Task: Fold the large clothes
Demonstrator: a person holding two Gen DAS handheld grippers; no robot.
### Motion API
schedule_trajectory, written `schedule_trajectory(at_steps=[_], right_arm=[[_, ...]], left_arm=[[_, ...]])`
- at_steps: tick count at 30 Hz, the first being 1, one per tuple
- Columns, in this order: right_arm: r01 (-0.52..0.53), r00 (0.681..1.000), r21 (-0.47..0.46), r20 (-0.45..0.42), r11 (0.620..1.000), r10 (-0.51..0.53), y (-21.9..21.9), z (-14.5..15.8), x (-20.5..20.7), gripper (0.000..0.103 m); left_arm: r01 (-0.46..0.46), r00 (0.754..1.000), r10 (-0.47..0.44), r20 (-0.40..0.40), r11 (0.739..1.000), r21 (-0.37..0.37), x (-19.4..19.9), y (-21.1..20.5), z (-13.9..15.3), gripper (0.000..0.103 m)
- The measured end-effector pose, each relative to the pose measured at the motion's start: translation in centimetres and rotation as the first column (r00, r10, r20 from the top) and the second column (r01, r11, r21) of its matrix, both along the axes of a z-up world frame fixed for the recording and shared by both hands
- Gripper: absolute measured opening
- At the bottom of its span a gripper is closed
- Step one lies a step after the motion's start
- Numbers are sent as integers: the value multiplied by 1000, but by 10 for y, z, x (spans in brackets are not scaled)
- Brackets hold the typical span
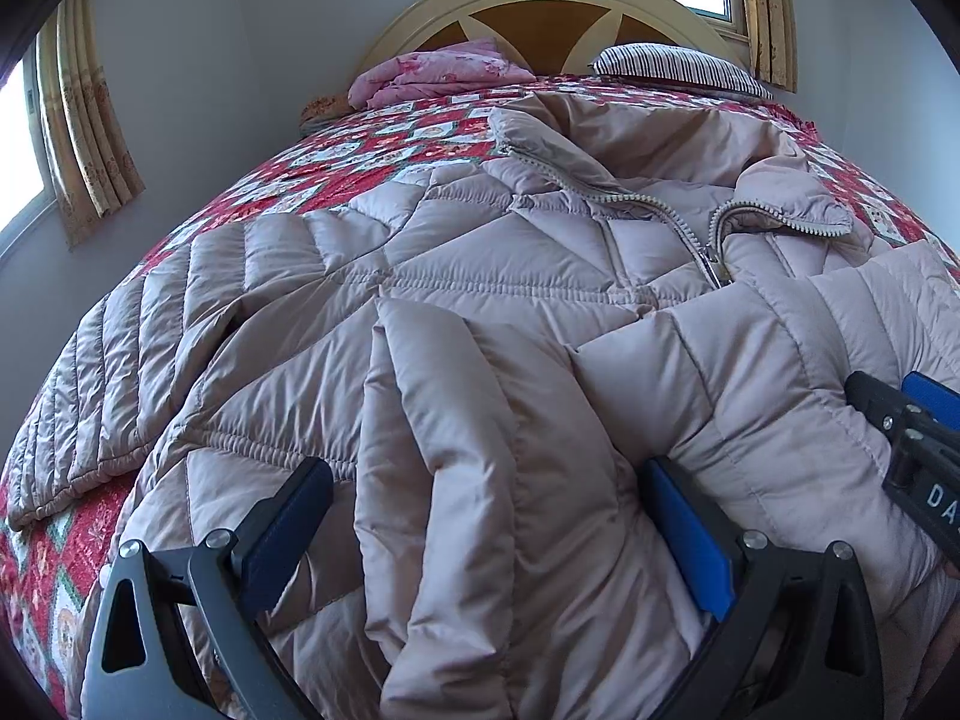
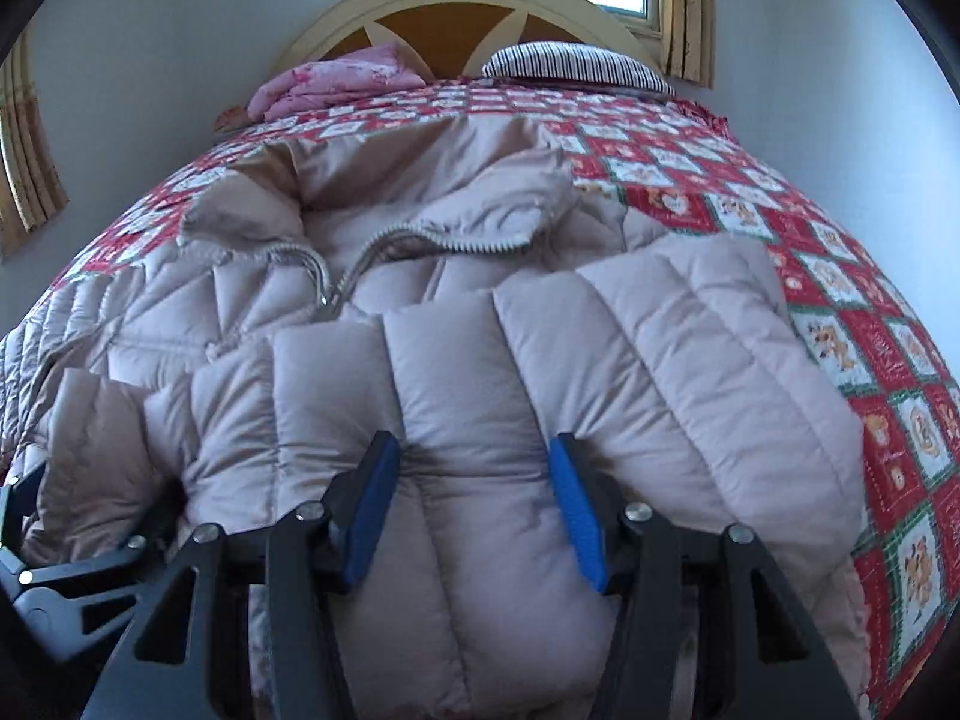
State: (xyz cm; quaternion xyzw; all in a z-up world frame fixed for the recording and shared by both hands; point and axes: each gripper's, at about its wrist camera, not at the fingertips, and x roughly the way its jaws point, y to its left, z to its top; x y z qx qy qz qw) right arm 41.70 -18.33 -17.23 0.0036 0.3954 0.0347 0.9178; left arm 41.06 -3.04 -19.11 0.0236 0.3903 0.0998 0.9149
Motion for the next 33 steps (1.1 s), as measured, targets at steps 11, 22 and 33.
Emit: schedule_trajectory(at_steps=[11, 22, 33], right_arm=[[5, 1000, -43, -16, 999, -5, 7, -7, 3, 58], [7, 1000, -86, -19, 996, -9, 13, -10, 5, 58], [11, 1000, -102, -16, 995, -13, 15, -10, 4, 59]], left_arm=[[-2, 1000, 2, -5, 1000, 5, 0, 0, 0, 102], [5, 1000, -5, -23, 1000, 3, 3, 0, 0, 102], [57, 998, -59, -11, 994, -89, -42, 47, 61, 102]])
